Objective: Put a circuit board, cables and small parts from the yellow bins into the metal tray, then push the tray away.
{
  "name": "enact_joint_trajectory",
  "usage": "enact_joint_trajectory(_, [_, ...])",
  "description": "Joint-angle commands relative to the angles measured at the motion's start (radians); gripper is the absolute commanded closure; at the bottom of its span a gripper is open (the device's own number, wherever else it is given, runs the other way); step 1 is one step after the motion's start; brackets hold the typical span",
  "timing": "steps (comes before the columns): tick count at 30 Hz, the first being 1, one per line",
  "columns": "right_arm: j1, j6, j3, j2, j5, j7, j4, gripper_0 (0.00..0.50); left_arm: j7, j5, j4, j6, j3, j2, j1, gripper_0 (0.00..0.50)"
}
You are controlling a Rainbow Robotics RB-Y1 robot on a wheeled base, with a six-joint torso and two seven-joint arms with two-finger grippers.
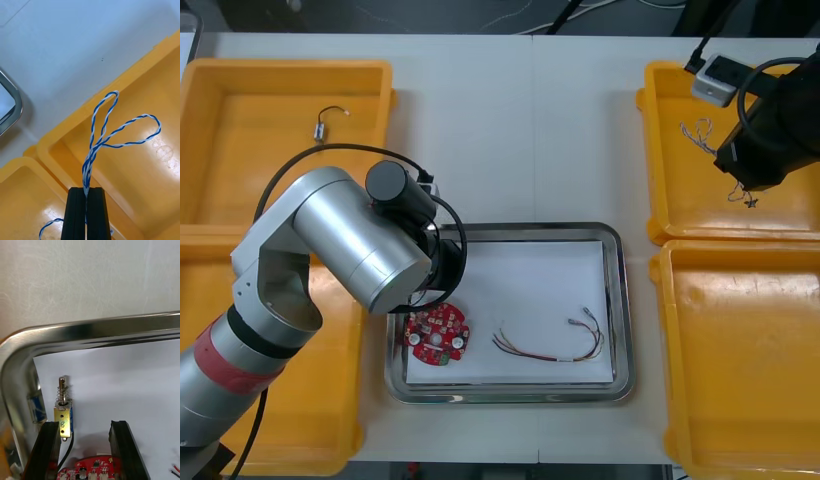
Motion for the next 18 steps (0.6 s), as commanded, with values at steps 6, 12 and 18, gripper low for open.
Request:
enact_joint_trajectory(6, [0.008,0.007,0.060,0.030,-0.033,0.037,-0.077,0.500,0.034,-0.012,-0.095,0.111,0.083,-0.013,-0.049,0.077])
enact_joint_trajectory(12, [0.028,0.000,0.103,0.030,-0.039,0.021,-0.125,0.500,0.017,-0.009,-0.161,0.189,0.147,-0.011,-0.062,0.063])
enact_joint_trajectory(18, [0.057,-0.005,0.156,0.030,-0.008,0.004,-0.195,0.500,-0.018,-0.008,-0.170,0.194,0.200,-0.004,-0.069,0.044])
